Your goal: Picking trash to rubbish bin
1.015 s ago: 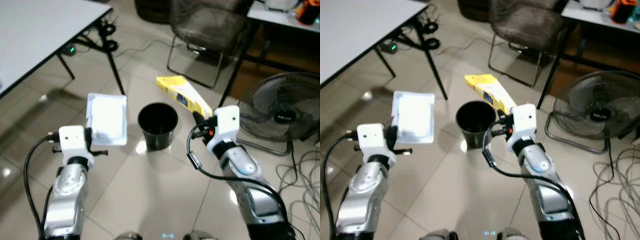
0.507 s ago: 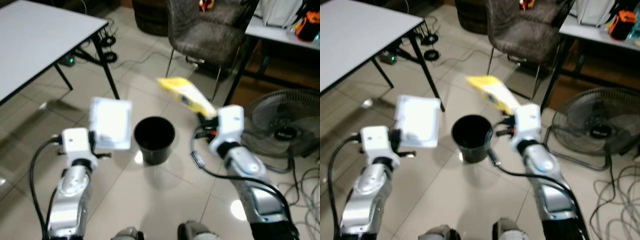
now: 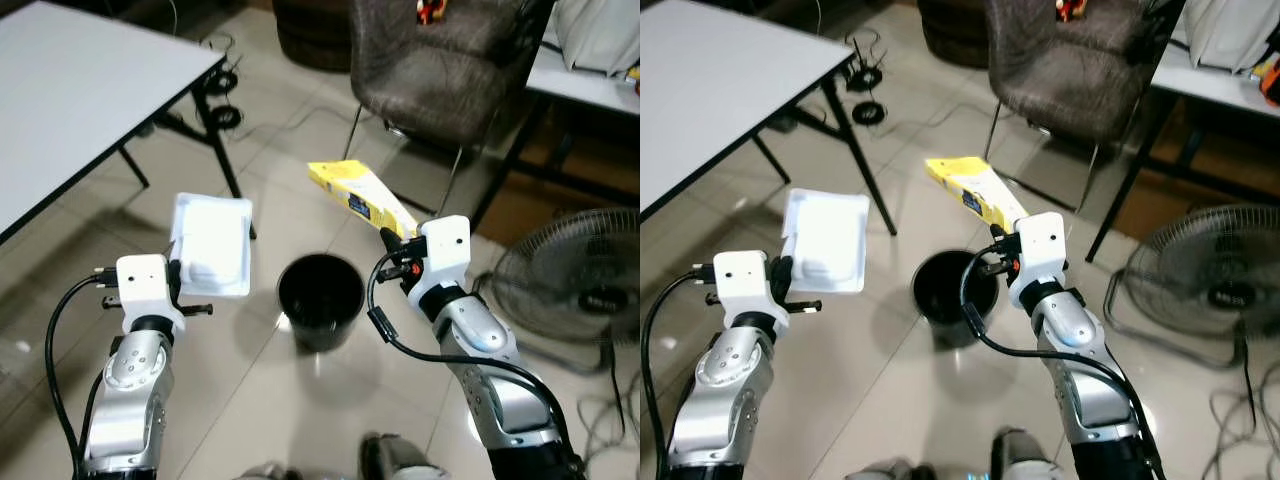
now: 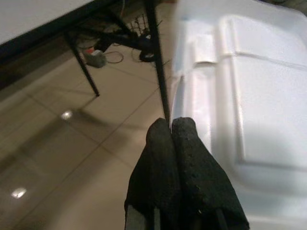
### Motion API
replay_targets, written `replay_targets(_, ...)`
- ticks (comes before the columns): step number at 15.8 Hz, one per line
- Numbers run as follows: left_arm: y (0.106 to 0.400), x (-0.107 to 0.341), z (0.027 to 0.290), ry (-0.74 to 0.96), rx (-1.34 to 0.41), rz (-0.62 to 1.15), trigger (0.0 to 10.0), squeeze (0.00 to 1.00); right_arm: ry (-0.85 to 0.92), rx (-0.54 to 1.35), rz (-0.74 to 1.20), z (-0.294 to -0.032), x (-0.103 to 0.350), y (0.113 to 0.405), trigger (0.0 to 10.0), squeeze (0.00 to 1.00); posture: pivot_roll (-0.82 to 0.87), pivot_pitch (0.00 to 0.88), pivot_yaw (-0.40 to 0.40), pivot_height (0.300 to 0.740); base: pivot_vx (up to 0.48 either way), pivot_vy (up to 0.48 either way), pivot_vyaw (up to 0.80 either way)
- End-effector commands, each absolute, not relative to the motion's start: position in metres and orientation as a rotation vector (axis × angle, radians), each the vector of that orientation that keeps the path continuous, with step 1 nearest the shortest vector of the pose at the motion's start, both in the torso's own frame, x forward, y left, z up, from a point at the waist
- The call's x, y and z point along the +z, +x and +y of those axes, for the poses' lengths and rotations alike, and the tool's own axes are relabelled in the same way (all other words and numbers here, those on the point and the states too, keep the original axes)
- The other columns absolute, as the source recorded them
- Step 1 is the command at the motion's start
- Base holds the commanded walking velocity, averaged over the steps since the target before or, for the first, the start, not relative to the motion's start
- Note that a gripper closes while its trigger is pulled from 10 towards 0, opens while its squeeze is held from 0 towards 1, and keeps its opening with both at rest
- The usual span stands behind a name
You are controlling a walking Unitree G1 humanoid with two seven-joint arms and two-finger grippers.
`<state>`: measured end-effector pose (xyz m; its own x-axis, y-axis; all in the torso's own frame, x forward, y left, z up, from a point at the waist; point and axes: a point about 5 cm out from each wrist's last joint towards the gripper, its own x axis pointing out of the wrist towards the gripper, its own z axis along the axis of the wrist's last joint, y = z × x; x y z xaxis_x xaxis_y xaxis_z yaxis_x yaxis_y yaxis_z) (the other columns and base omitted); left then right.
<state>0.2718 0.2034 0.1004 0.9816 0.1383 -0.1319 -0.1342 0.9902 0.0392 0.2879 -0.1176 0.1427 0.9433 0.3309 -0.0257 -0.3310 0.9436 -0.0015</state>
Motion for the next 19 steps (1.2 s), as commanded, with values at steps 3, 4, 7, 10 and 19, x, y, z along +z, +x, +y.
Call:
replay_targets(3, 0.27, 0.101, 0.21, 0.044, 0.149, 0.138, 10.0, 0.0, 0.0, 0.337, 0.012, -0.116, 0.144, 0.287, 10.0, 0.0, -0.07, 0.174, 0.063, 0.74, 0.445, 0.0, 0.0)
replay_targets(4, 0.27, 0.101, 0.211, 0.045, 0.148, 0.139, 10.0, 0.0, -0.001, 0.337, 0.012, -0.116, 0.144, 0.287, 10.0, 0.0, -0.07, 0.174, 0.067, 0.74, 0.446, 0.0, 0.0)
replay_targets(7, 0.271, 0.101, 0.21, 0.047, 0.143, 0.142, 10.0, 0.0, -0.001, 0.338, 0.016, -0.116, 0.142, 0.286, 10.0, 0.0, -0.07, 0.174, 0.067, 0.74, 0.445, 0.0, 0.0)
replay_targets(10, 0.271, 0.098, 0.208, 0.045, 0.138, 0.158, 10.0, 0.0, -0.003, 0.339, 0.017, -0.116, 0.141, 0.287, 10.0, 0.0, -0.07, 0.174, 0.067, 0.74, 0.414, 0.0, 0.0)
replay_targets(19, 0.27, 0.091, 0.21, 0.034, 0.133, 0.193, 10.0, 0.0, -0.011, 0.346, 0.033, -0.115, 0.136, 0.286, 10.0, 0.0, -0.07, 0.18, 0.066, 0.74, 0.111, 0.0, 0.0)
